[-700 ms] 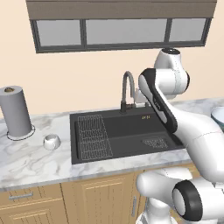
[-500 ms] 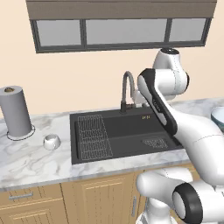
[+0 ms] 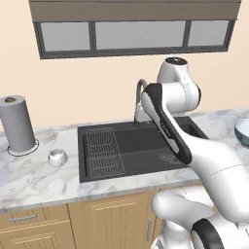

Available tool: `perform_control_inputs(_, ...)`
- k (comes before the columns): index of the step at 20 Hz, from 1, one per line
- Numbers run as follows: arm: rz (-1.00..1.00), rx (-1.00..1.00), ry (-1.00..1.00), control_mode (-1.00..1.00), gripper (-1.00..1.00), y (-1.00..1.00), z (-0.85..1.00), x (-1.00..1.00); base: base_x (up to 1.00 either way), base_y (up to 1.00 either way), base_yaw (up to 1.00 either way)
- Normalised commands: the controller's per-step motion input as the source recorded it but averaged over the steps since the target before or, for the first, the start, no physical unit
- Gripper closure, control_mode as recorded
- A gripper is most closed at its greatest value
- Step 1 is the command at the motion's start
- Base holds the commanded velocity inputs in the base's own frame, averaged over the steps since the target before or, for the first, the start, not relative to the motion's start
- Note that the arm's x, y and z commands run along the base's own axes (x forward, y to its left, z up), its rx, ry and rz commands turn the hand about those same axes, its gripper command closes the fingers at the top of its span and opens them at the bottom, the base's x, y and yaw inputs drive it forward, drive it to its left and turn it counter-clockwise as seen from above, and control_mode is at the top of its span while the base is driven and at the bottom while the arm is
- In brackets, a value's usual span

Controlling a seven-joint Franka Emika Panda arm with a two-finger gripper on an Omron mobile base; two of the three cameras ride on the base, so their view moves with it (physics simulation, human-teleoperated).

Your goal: Pick the mug and place it in the sink. Pick the bowl and place it in the open cabinet and then close the cabinet.

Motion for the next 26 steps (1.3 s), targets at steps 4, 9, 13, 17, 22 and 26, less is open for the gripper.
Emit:
perform_control_inputs(4, 0.01, 0.00, 0.01, -1.00, -1.00, 0.59, -0.07, -0.26, 0.00, 0.00, 0.00)
perform_control_inputs(9, 0.01, 0.00, 0.01, -1.00, -1.00, 0.63, -0.13, -0.25, 0.00, 0.00, 0.00)
perform_control_inputs(13, 0.04, 0.00, 0.01, -1.00, -1.00, 0.62, -0.29, -0.05, 0.00, 0.00, 0.00)
perform_control_inputs(17, 0.01, 0.00, 0.00, -1.00, -1.00, 0.64, -0.21, 0.01, 0.00, 0.00, 0.00)
perform_control_inputs(22, 0.00, 0.00, 0.00, -1.00, -1.00, 0.63, -0.16, 0.14, 0.00, 0.00, 0.00)
perform_control_inputs(26, 0.00, 0.00, 0.02, -1.00, -1.00, 0.47, -0.35, 0.18, 0.00, 0.00, 0.00)
